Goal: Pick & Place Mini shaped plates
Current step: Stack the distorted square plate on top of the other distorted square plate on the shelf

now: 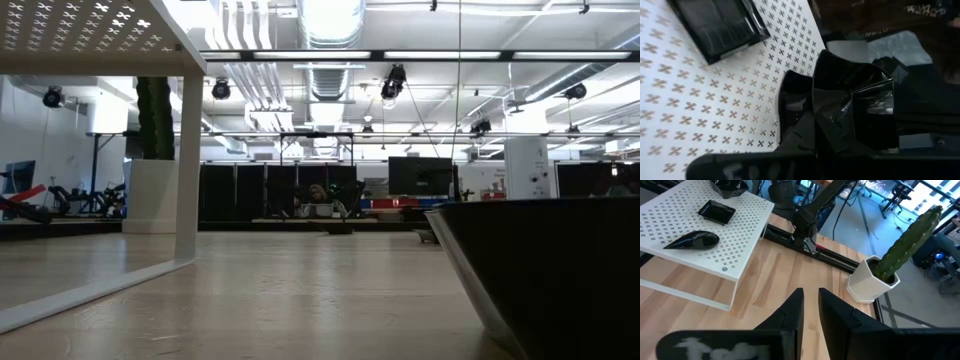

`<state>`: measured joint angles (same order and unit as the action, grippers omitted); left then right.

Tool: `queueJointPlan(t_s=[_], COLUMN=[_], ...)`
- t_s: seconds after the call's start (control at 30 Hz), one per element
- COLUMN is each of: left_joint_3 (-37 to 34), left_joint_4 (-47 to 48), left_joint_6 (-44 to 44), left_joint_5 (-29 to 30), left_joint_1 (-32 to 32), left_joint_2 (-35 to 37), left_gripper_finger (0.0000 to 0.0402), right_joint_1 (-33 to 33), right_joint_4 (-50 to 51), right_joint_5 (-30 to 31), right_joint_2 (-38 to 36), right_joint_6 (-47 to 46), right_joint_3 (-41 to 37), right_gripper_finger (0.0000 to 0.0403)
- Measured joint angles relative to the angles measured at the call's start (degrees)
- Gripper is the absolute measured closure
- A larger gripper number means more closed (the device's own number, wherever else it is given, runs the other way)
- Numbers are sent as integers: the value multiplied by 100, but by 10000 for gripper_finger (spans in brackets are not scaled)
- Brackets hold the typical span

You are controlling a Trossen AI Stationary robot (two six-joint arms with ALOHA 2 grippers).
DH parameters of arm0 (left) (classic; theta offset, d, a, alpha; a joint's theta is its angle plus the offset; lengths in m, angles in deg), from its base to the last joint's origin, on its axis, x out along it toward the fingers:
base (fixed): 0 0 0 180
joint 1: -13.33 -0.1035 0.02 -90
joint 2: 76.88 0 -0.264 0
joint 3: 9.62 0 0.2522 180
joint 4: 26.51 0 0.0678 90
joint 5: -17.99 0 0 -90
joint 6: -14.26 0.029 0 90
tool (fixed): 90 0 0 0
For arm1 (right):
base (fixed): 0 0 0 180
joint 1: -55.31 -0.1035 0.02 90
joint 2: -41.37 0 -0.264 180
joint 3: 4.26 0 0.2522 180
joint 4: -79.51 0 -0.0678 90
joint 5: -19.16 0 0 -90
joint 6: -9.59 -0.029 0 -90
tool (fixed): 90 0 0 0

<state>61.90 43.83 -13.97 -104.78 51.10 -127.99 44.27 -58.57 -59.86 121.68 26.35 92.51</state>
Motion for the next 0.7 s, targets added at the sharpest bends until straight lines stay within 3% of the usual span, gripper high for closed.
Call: queueJointPlan(t_s=[0.17,0.7], left_joint_3=[-4,-4], left_joint_4=[-107,-201], left_joint_6=[-37,-203], left_joint_5=[326,375], left_joint_1=[298,340], left_joint_2=[-174,-256], left_gripper_finger=[401,401], right_joint_1=[0,0], right_joint_4=[1,2], right_joint_5=[-2,-2], right_joint_2=[0,0], right_joint_6=[16,39], right_joint_3=[1,0], right_gripper_finger=[349,349])
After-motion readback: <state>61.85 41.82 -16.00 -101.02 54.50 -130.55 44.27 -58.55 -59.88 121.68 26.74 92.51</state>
